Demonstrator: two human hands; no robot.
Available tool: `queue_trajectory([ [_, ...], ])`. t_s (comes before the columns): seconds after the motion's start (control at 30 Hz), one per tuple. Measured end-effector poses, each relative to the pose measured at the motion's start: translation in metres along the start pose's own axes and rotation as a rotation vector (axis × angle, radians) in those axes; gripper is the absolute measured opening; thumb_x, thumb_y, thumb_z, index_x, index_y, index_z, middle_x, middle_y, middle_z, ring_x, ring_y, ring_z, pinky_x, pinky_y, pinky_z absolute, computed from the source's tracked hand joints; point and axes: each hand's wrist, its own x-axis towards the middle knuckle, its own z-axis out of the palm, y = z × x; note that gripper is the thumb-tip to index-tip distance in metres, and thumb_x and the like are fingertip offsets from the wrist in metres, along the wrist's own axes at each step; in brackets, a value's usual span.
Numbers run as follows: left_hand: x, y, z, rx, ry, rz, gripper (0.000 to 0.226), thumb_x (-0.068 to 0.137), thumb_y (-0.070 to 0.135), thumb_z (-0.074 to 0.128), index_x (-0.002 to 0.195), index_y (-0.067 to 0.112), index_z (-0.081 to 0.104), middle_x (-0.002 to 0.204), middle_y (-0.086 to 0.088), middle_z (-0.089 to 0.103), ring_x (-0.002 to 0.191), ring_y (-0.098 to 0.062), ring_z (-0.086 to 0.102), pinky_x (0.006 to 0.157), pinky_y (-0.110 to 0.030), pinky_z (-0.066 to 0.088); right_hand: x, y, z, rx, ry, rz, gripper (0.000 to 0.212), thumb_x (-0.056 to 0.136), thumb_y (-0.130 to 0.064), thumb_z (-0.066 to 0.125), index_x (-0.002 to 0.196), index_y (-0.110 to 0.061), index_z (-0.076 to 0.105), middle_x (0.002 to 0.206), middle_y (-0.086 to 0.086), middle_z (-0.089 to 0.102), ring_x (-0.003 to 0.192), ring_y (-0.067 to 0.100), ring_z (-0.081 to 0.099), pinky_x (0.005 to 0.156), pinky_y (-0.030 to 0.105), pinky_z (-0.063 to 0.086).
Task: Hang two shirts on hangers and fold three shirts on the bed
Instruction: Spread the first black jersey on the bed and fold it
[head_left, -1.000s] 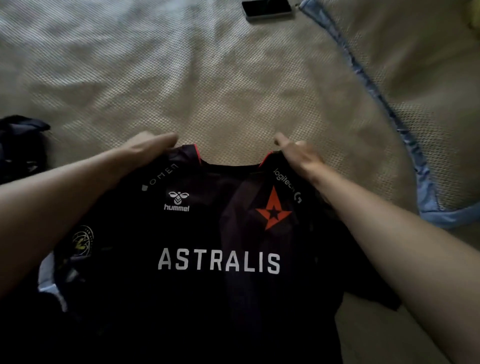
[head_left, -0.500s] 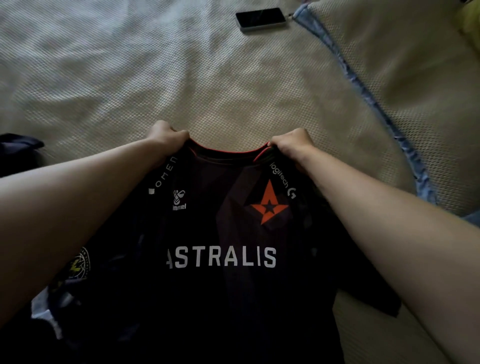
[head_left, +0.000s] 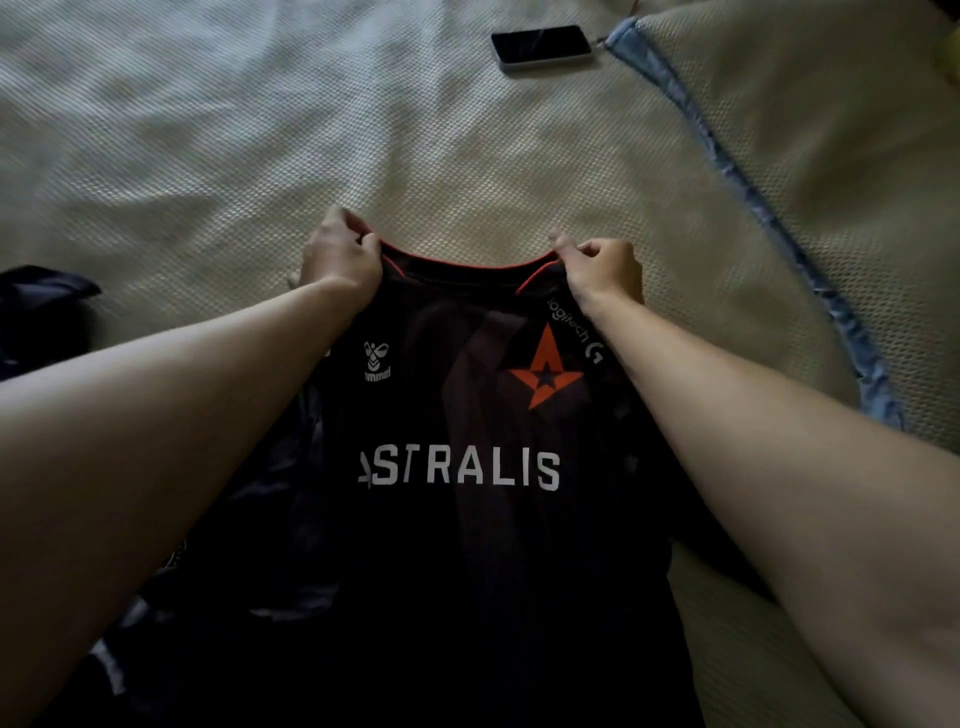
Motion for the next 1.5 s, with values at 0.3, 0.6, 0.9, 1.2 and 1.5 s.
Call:
queue_trajectory([
  [0.3, -0.096, -0.01, 0.04, 0.542, -0.158, 0.693, 0.063, 0.099, 0.04, 0.045, 0.156, 0.013, 0.037, 0.164, -0.006, 0.035, 0.152, -0.023, 0.03, 0.125, -0.057, 0.009, 0.022, 0.026, -0.023, 0.157, -0.217, -0.046, 0.031, 0.08, -0.04, 0.081, 0.072, -0.015, 0.065, 0.072, -0.003, 0.066, 0.053, 0.001, 0.058, 0.06, 0.025, 0.047],
  [0.6, -0.12, -0.032, 0.057, 0.613, -0.461, 0.594, 0.064, 0.105, 0.052, 0.012, 0.163, 0.029, -0.005, 0.172, 0.01, -0.01, 0.157, -0.008, -0.011, 0.123, -0.057, -0.01, 0.003, 0.022, -0.016, -0.154, -0.133, -0.054, 0.053, 0.086, -0.055, 0.068, 0.111, -0.009, 0.062, 0.102, 0.004, 0.064, 0.104, 0.023, 0.062, 0.077, 0.025, 0.041],
  [0.9, -0.2, -0.046, -0.018, 0.574, -0.469, 0.601, 0.065, 0.096, 0.023, 0.053, 0.157, 0.012, 0.034, 0.168, -0.008, 0.027, 0.153, -0.025, 0.029, 0.126, -0.046, 0.018, -0.163, 0.096, -0.064, -0.64, -0.103, -0.63, 0.043, 0.08, -0.039, 0.073, 0.111, -0.013, 0.057, 0.108, 0.009, 0.06, 0.1, 0.031, 0.059, 0.086, 0.043, 0.045],
  [1.2, -0.373, -0.188, -0.134, 0.732, -0.448, 0.469, 0.038, 0.076, 0.035, 0.077, 0.106, 0.017, 0.062, 0.099, -0.003, 0.059, 0.084, -0.029, 0.065, 0.067, -0.041, 0.048, -0.308, 0.167, -0.125, -0.786, -0.438, 0.057, 0.062, 0.078, -0.081, 0.053, 0.078, -0.02, 0.059, 0.082, 0.001, 0.067, 0.079, 0.025, 0.067, 0.07, 0.037, 0.056],
  [1.5, -0.444, -0.249, -0.17, 0.195, -0.447, -0.552, 0.075, 0.073, 0.05, 0.086, 0.123, 0.008, 0.048, 0.118, -0.009, 0.064, 0.108, -0.034, 0.066, 0.084, -0.043, 0.055, -0.36, 0.16, -0.143, -1.104, -0.509, 0.35, 0.118, 0.065, -0.093, 0.051, 0.138, -0.002, 0.045, 0.122, 0.011, 0.064, 0.104, 0.028, 0.067, 0.071, 0.034, 0.049],
])
